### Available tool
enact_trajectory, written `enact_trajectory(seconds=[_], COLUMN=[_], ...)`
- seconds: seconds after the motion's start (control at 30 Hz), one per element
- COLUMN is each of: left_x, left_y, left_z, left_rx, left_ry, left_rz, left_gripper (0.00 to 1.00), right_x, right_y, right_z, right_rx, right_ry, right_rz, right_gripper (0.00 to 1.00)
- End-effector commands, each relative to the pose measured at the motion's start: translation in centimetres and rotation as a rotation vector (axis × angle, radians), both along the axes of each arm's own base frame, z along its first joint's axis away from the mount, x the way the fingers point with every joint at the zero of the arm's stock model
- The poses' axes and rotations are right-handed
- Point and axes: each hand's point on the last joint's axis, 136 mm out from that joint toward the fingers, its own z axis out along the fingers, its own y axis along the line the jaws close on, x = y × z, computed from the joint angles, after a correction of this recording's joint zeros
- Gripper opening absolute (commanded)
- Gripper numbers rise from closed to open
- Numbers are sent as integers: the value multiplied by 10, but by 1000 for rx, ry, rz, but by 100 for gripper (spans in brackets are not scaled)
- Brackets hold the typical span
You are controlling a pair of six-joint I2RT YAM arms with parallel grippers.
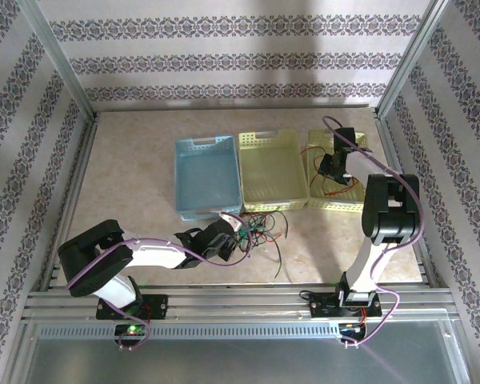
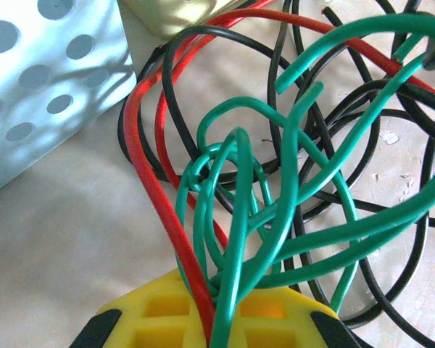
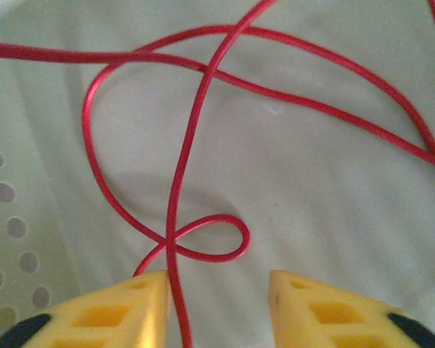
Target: Untangle the cables
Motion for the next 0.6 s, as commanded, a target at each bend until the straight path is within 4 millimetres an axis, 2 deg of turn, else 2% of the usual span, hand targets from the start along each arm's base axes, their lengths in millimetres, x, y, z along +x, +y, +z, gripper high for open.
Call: enact_trajectory(seconds=[0.0, 0.1, 0.27, 0.4, 0.57], left_x=[-26, -27, -26, -25, -26], left_y=[24, 23, 21, 20, 21], left_z=[-35, -37, -39, -37, -38], left_rx=[161, 159, 164, 164, 174], left_ry=[97, 103, 102, 94, 97], left_rz=[-44, -46, -52, -53, -52], left_gripper=[0, 0, 0, 0, 0], right_x=[1, -1, -1, 15, 40], right_y=[-2, 0, 7, 25, 51], right_z=[48, 73, 89, 96, 95], right_rx=[14, 22, 48, 110, 144], right_ry=[-156, -219, -267, -299, -297], right_rz=[-51, -55, -55, -17, 34], right_gripper=[45, 47, 50, 51, 51])
